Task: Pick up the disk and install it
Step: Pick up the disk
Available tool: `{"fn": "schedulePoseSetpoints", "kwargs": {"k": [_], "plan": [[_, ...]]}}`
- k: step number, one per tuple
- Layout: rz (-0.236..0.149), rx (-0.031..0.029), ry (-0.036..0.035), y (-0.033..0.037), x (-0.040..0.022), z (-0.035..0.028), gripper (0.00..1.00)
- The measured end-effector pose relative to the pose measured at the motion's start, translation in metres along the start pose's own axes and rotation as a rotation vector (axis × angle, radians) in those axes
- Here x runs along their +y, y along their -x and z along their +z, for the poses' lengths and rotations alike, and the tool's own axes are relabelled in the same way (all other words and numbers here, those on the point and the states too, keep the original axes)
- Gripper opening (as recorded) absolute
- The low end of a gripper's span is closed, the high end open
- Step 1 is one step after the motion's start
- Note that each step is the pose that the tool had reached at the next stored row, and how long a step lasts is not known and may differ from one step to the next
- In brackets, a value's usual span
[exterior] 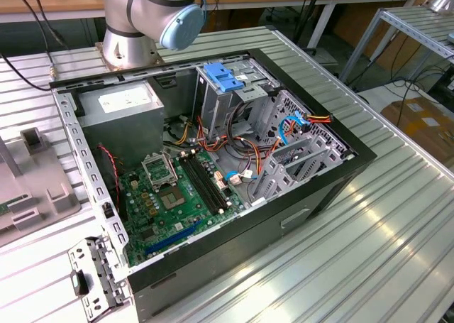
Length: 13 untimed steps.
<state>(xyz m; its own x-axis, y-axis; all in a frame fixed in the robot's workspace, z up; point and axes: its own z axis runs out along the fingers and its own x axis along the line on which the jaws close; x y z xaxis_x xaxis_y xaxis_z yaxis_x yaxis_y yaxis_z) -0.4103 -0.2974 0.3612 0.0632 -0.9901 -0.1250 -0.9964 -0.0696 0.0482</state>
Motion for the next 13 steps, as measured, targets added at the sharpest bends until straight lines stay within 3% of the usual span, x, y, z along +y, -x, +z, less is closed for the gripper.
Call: {"fn": "schedulePoseSetpoints", "kwargs": {"k": [13], "plan": [[0.000,0.0000,-0.0001,0.0009,0.0003,-0.0070,0.36]]}}
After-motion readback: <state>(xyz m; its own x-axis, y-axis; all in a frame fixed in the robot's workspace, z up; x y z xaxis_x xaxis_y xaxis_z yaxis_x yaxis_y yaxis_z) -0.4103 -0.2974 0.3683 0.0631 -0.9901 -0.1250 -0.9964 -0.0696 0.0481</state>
